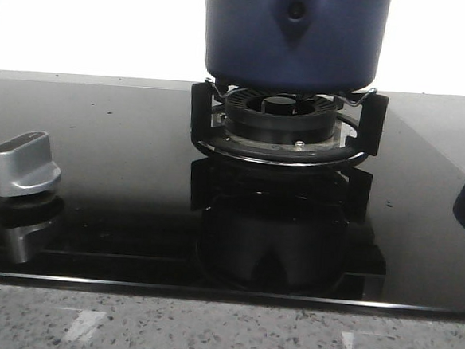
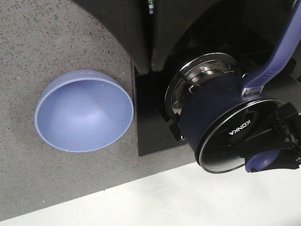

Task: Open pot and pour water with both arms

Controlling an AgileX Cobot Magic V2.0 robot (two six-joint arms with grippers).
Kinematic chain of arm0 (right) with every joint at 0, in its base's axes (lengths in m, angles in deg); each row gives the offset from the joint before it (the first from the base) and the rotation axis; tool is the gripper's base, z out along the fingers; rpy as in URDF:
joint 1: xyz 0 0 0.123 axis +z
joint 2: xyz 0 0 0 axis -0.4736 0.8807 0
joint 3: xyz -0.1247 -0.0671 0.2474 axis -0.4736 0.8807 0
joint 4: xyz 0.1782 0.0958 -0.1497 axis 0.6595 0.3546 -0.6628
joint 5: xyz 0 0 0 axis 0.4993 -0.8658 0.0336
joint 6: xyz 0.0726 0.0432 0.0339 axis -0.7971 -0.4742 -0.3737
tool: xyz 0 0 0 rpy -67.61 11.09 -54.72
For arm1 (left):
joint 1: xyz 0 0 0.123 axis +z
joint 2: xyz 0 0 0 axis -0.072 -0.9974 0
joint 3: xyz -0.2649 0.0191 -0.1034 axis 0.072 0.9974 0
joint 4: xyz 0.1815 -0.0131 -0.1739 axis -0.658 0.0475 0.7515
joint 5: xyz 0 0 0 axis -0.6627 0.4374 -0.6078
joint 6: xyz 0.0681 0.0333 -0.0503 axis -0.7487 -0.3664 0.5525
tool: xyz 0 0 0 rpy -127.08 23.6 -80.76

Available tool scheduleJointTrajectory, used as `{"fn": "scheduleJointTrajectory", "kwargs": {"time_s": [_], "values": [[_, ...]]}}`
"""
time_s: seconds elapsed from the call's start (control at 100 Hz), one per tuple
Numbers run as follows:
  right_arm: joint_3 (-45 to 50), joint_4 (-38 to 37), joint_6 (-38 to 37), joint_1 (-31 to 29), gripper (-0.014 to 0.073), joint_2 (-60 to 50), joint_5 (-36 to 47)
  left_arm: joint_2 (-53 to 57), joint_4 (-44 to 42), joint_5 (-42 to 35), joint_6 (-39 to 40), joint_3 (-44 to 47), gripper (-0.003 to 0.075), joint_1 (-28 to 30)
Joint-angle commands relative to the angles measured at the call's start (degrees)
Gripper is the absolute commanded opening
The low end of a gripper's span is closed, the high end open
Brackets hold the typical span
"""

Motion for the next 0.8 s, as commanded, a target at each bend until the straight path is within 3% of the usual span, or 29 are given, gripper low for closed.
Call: {"fn": "scheduleJointTrajectory", "kwargs": {"time_s": [0.0, 0.23, 0.43, 0.7, 0.79], "values": [[-1.09, 0.82, 0.71, 0.14, -0.0067, 0.77, 4.37, 2.71, 4.80, 1.80, -0.12, -1.97, 0.0317, -0.25], [-1.09, 0.82, 0.71, 0.14, -0.0067, 0.77, 4.63, 2.71, 4.80, 1.90, -0.12, -1.97, 0.0318, -0.25], [-1.09, 0.82, 0.71, 0.14, -0.0067, 0.77, 4.63, 2.71, 4.80, 1.90, -0.12, -1.97, 0.0461, -0.25], [-1.09, 0.82, 0.71, 0.14, -0.0067, 0.77, 4.73, 5.08, 4.80, 3.25, -0.12, -2.11, 0.0470, -0.25], [-1.09, 0.82, 0.71, 0.14, -0.0067, 0.77, 4.72, 6.55, 4.80, 3.49, -0.12, -2.24, 0.0505, -0.25]]}}
